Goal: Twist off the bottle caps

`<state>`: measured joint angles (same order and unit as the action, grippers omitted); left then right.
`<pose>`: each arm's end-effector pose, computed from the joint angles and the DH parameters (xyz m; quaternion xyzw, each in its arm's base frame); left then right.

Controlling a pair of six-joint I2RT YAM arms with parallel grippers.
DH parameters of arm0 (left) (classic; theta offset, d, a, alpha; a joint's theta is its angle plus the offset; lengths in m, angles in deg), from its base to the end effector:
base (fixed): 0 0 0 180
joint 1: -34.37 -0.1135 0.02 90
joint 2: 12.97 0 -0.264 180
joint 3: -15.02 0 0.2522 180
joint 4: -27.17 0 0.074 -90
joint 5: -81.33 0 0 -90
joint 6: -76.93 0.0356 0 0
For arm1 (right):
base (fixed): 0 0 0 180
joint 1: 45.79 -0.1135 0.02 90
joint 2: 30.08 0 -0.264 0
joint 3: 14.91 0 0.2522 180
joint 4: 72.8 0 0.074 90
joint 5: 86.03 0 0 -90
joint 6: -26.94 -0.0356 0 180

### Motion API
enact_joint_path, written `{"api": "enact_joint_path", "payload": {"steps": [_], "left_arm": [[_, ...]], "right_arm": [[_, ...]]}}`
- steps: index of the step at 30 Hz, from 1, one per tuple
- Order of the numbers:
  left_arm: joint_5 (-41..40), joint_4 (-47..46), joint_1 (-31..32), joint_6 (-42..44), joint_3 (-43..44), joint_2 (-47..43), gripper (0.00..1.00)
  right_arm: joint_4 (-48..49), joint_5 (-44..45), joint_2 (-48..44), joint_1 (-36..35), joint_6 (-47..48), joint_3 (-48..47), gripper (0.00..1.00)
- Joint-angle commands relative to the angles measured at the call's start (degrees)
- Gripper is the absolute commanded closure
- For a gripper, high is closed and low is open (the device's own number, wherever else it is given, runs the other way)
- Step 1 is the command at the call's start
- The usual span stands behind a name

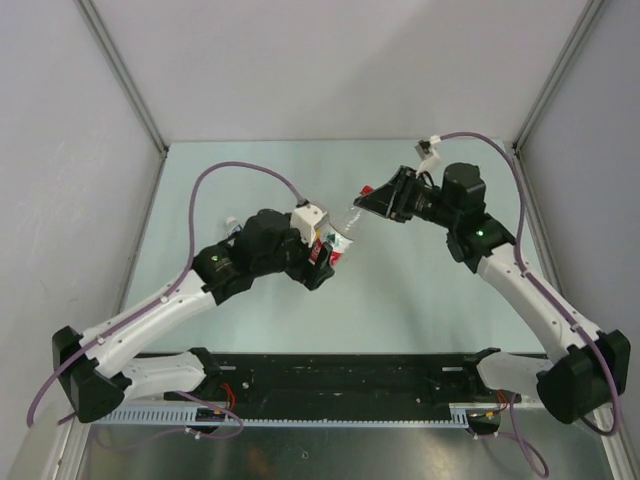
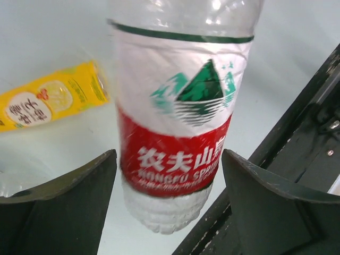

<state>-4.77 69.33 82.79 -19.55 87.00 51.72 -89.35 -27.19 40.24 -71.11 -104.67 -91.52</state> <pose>0.1622 -0.1865 0.3215 0.3318 0.8217 -0.2400 0.3965 0.2494 0.1384 0.3711 -0.0657 0.7562 0.5125 0.4015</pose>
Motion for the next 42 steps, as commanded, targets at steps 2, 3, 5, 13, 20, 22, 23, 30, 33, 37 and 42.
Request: {"api": "enact_joint_path", "payload": {"steps": [2,3,5,13,20,22,23,30,33,37,42], "left_arm": [[6.19,-3.15,-2.64,-2.87,5.70,-4.20,0.15],[7.74,-3.87,-3.17,-3.20,5.91,-4.51,0.15],[11.20,-5.24,-4.35,-4.03,5.96,-4.91,0.14],[20.41,-8.61,-6.49,-2.96,4.79,-3.22,0.12],[23.62,-9.51,-6.54,-2.17,3.42,-0.69,0.19],[23.81,-9.86,-6.47,-1.83,3.05,-0.52,0.26],[24.06,-9.86,-6.48,-1.63,2.91,-0.39,0.29],[24.16,-9.96,-6.46,-0.30,2.14,0.89,0.59],[22.05,-9.87,-6.47,0.58,1.43,0.60,0.65],[17.05,-9.68,-6.47,2.27,-0.02,-1.19,0.68],[10.63,-8.63,-6.32,4.82,-1.90,-3.78,0.71]], "right_arm": [[5.42,2.45,-7.24,2.10,-3.54,3.02,1.00],[6.08,2.26,-7.84,2.41,-3.87,3.45,1.00],[7.02,1.50,-8.69,2.90,-4.35,3.75,1.00],[10.01,-1.72,-9.83,3.26,-5.05,3.85,1.00],[10.51,-2.30,-9.90,3.35,-5.61,3.81,1.00],[10.47,-2.37,-9.76,3.35,-5.71,3.84,1.00],[10.41,-2.44,-9.59,3.35,-5.69,3.86,1.00],[10.68,-3.19,-8.47,3.35,-5.93,3.84,0.97],[10.74,-3.39,-8.39,3.77,-5.99,3.87,0.84],[11.36,-4.03,-8.42,4.76,-6.33,3.83,0.36],[10.61,-3.90,-8.14,5.68,-5.76,3.82,0.05]]}}
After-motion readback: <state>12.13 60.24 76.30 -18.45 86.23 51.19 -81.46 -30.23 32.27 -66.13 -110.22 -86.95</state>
